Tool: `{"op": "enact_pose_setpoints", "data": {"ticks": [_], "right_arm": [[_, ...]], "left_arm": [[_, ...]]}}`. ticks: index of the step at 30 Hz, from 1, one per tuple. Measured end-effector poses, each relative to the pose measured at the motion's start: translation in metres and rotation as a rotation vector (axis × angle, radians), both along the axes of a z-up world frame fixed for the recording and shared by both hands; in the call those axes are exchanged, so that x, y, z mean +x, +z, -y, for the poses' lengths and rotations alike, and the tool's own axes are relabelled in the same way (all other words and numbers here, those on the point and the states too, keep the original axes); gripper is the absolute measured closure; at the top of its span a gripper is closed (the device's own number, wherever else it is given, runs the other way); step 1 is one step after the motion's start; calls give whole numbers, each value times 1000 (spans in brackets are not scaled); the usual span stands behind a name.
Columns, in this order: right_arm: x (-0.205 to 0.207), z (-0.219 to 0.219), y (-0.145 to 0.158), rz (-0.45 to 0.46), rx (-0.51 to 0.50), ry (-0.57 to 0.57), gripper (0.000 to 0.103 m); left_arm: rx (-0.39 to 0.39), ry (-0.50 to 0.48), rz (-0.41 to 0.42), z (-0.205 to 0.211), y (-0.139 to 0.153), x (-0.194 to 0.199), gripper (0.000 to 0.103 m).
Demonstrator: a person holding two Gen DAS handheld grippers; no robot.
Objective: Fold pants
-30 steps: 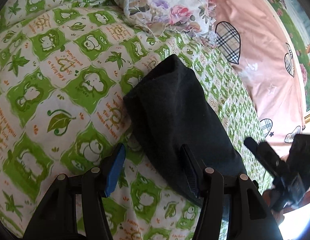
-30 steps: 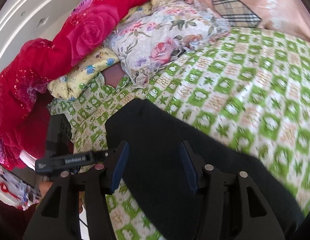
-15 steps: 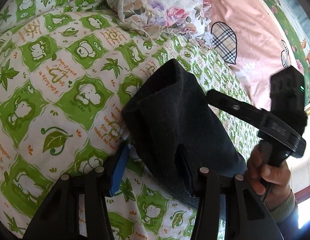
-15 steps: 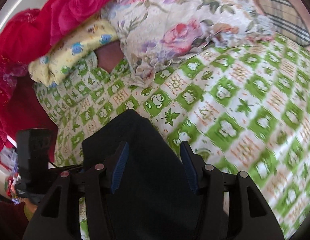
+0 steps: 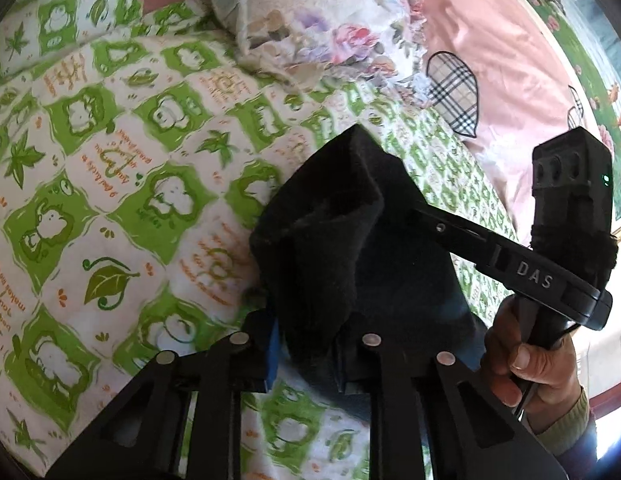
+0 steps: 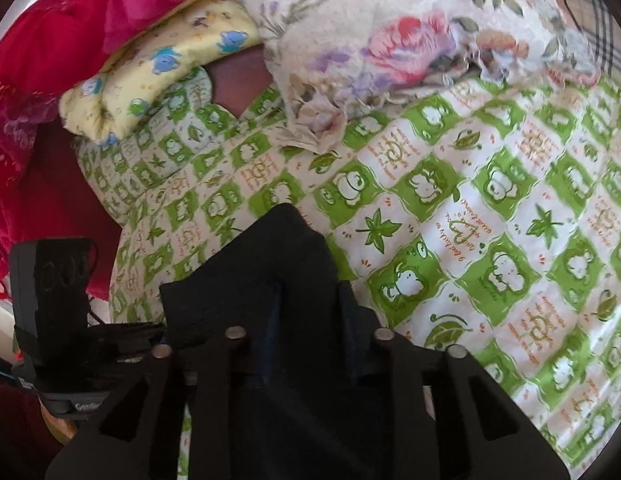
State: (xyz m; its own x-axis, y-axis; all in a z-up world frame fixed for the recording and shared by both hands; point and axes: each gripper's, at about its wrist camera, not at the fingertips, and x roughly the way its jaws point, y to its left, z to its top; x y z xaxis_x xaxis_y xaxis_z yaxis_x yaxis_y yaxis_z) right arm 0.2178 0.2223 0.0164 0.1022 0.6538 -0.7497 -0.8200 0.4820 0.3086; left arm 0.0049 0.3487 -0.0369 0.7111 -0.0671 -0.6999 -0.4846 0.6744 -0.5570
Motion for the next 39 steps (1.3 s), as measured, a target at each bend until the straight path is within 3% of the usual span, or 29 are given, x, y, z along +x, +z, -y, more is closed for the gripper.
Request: {"op": "enact_pose_setpoints", "data": {"ticks": [4,13,22,30,39], "right_arm": [[-10,20,20,22,65,-13,84],[-30,94,72,44,260,-109,85],[-51,190,89,76,415,-230,85],[-67,267,79,66,513,-350,85],[-83,334,56,51,559,-457,85]], "left_arm": [[34,-23,29,15,24,0,86],[114,-144,143,71,91,8,86],[144,-316,224,143,131,25,86],[177,-465,230,216,138,42,86],[196,-577,193,274,122,59,86]]}}
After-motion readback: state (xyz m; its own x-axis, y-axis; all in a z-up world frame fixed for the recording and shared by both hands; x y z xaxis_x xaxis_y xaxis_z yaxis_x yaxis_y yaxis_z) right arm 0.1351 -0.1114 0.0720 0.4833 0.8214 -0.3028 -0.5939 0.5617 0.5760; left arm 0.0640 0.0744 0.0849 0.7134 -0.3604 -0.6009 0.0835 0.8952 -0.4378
